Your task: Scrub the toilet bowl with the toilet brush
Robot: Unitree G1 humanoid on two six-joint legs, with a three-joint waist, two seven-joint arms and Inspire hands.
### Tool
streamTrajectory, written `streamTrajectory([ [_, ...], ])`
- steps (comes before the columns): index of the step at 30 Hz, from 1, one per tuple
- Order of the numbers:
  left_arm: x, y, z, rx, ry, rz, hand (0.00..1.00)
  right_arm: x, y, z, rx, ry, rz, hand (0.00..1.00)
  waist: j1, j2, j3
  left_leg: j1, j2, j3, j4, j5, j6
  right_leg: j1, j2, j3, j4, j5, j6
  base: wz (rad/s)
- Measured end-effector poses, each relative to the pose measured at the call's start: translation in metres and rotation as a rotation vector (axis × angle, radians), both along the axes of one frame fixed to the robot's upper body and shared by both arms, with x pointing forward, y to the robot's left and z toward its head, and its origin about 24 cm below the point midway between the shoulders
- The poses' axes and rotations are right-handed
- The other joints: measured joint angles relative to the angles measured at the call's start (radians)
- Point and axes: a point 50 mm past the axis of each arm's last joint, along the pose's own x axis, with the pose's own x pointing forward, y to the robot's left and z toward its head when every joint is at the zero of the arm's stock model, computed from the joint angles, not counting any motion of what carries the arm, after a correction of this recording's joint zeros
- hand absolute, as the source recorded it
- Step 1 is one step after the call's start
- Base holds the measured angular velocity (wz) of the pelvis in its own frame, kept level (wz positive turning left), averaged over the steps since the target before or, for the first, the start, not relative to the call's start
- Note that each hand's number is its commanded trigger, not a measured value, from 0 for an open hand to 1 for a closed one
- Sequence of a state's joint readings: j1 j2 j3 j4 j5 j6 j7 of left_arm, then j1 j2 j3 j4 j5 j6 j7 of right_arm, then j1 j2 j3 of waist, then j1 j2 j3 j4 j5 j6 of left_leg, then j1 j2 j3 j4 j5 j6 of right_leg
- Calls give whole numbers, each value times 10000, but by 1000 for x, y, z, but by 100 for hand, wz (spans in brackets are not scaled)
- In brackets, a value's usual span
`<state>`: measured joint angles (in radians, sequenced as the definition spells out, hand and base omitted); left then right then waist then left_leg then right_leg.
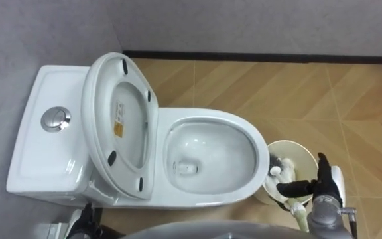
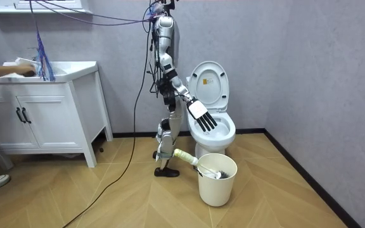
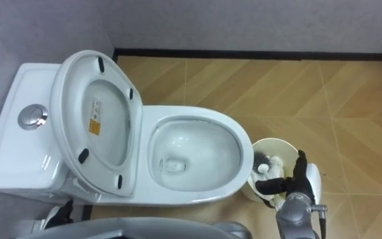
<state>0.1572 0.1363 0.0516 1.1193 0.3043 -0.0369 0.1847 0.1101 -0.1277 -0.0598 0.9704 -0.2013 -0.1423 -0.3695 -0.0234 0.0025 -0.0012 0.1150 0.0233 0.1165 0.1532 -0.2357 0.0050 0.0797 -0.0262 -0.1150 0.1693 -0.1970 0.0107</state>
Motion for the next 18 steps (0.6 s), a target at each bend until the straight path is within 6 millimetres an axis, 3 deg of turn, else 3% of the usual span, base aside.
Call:
streamTrajectory([
  [8,21,1,3,-12,-578,-234,0,10,-4,2,-487,-161,-284,0,-4,-3,53,-956,-20,-278,357,27,45,-680,-41,-274,58,165,-9,10],
  [18,60,1,14,137,-1643,-1136,0,16,-26,3,-935,333,-1192,0,31,44,112,-2510,-171,-695,866,244,162,-2148,-307,-793,747,169,-16,14],
])
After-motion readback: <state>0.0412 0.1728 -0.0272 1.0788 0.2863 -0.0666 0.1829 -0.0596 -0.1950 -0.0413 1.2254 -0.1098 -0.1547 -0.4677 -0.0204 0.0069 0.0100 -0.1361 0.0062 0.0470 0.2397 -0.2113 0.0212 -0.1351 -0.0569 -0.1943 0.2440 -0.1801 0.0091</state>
